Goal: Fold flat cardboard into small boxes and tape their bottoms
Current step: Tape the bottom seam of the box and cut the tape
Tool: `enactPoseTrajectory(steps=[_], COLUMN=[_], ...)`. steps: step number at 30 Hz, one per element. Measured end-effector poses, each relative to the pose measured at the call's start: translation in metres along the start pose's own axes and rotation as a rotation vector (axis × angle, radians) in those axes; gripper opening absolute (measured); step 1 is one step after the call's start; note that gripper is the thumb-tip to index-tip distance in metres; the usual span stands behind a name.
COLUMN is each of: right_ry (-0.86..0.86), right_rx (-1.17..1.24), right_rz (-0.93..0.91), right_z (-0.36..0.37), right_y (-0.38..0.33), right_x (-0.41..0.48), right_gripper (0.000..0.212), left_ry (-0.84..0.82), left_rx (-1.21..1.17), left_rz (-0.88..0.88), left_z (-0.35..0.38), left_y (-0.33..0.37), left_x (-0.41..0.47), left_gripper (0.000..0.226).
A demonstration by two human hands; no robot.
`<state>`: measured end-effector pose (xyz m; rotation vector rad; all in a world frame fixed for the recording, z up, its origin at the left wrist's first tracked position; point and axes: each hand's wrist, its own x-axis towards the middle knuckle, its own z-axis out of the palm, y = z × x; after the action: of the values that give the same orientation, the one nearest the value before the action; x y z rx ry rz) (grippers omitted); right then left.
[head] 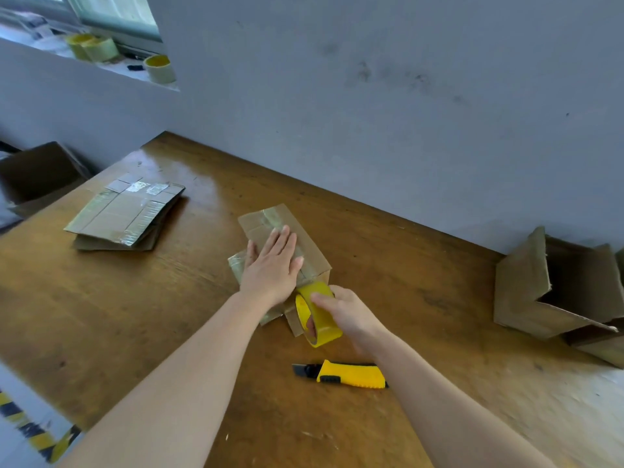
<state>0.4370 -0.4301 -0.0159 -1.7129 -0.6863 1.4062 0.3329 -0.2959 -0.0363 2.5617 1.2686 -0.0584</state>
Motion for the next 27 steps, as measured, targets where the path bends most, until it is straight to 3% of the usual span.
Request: enactPoseTrajectory(steps=[3, 7, 12, 16, 19, 23, 27], right_ry=[0.096, 0.16, 0.2, 0.156, 0.075, 0.017, -0.003], right_rx=[-0.162, -0.277, -0.308, -0.373, -0.231, -0.144, -0.043], right_rz=[0.015, 0.175, 0.225, 0.172, 0.099, 0.124, 0.06], right_z=[0.002, 0.002, 0.008, 0.007, 0.008, 0.007, 0.004], right_y=[0.008, 0.02, 0.02, 0.018, 0.012, 0.018, 0.02], right_x=[0.007, 0.014, 0.022, 0.018, 0.011, 0.007, 0.0], right_gripper=[0.022, 0.042, 0.053, 0.049, 0.024, 0.023, 0.019], left_ry=[0.007, 0.015, -0.028, 0.002, 0.024, 0.062, 0.365], left_rx=[0.017, 0.012, 0.069, 0.134, 0.164, 0.162, 0.048], left_rz=[0.019, 0.033, 0.056, 0.072, 0.07, 0.122, 0.23], left_z=[0.002, 0.003, 0.001, 0.0, 0.002, 0.001, 0.01], left_y=[-0.003, -0.006, -0.005, 0.001, 0.006, 0.005, 0.006], left_x=[0.001, 0.004, 0.003, 0.003, 0.002, 0.0, -0.016], left_gripper=[0.057, 0.061, 0.098, 0.108, 0.107, 0.099, 0.072])
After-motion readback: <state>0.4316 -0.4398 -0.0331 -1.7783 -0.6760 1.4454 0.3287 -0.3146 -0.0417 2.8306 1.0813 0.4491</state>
